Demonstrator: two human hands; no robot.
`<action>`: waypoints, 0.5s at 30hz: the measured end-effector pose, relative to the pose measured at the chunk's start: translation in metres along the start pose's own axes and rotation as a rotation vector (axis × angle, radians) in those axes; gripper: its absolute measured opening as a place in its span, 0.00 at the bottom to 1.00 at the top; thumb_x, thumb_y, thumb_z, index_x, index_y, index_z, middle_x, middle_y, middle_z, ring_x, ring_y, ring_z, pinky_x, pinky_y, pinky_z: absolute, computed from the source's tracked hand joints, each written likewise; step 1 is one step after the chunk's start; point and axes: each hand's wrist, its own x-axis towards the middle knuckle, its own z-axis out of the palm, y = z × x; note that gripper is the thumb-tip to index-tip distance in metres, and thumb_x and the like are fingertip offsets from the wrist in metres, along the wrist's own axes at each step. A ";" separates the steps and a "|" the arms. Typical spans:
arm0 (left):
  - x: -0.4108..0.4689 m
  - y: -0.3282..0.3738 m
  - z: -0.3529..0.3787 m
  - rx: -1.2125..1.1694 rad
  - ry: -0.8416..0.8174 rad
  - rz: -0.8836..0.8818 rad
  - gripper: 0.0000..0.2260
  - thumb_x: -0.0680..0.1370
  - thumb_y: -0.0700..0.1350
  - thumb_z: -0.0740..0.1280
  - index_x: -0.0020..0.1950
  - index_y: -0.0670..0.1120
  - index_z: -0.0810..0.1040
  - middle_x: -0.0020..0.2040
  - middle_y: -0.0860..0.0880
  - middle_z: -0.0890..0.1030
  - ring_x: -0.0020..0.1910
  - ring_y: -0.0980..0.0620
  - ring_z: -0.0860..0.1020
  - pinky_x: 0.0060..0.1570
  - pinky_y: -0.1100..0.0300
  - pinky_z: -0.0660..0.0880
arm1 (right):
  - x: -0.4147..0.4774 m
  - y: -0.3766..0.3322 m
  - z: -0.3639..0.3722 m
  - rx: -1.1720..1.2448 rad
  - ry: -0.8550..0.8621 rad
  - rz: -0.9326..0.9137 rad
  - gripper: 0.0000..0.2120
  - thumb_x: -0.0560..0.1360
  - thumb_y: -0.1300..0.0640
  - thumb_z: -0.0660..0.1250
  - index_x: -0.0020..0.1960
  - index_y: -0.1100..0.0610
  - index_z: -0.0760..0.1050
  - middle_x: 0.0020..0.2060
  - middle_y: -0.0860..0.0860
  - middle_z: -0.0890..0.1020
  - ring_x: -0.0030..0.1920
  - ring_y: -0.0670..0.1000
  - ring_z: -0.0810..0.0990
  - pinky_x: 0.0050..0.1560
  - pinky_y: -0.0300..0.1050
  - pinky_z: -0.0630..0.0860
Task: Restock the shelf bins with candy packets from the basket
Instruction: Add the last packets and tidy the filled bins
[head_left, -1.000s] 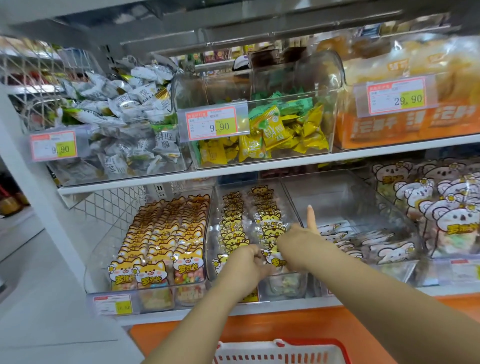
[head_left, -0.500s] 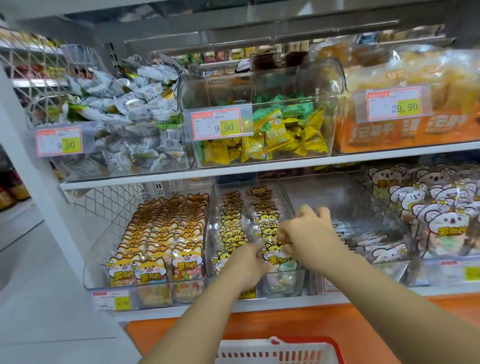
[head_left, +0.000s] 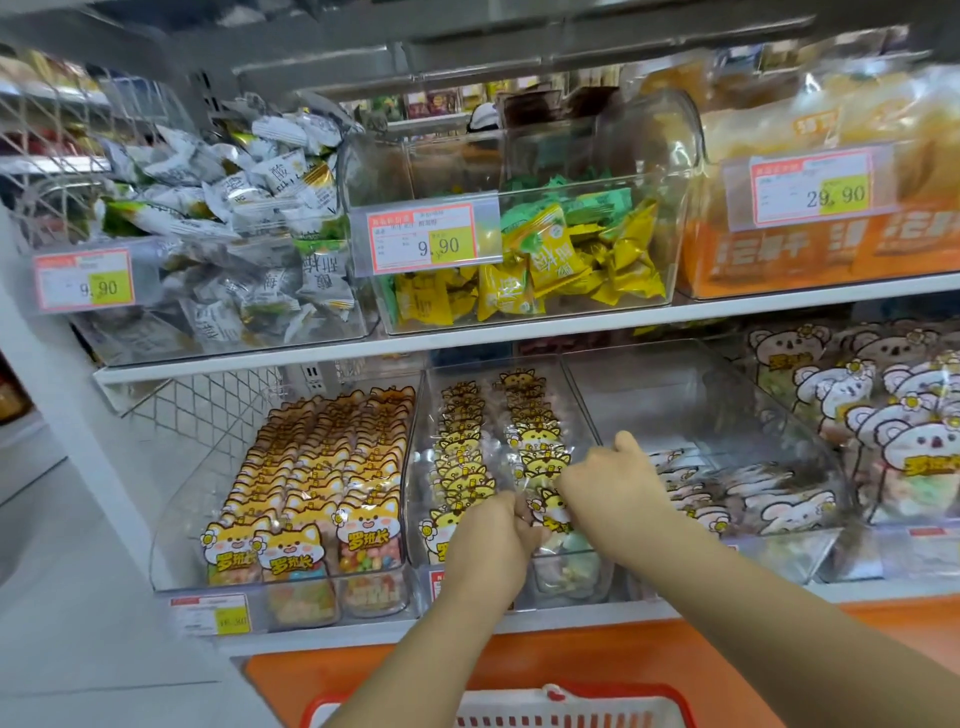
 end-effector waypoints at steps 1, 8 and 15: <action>0.001 -0.001 0.000 0.008 -0.009 0.007 0.08 0.77 0.46 0.71 0.44 0.47 0.73 0.38 0.48 0.77 0.40 0.47 0.74 0.37 0.57 0.67 | 0.002 -0.001 -0.001 -0.004 -0.017 -0.011 0.11 0.74 0.64 0.66 0.39 0.52 0.69 0.33 0.48 0.71 0.41 0.54 0.72 0.59 0.53 0.61; 0.006 0.005 -0.003 0.222 -0.098 -0.052 0.13 0.78 0.41 0.65 0.36 0.49 0.66 0.34 0.50 0.69 0.40 0.48 0.70 0.37 0.59 0.62 | 0.003 -0.010 -0.003 0.014 -0.078 -0.074 0.15 0.76 0.65 0.63 0.35 0.52 0.64 0.31 0.48 0.70 0.38 0.53 0.70 0.61 0.53 0.60; -0.010 0.012 -0.025 0.164 -0.224 0.045 0.06 0.81 0.42 0.64 0.55 0.43 0.78 0.52 0.43 0.81 0.51 0.44 0.78 0.42 0.58 0.69 | -0.007 0.000 -0.006 0.132 -0.095 -0.130 0.04 0.77 0.61 0.63 0.48 0.53 0.75 0.32 0.47 0.69 0.48 0.55 0.74 0.63 0.56 0.58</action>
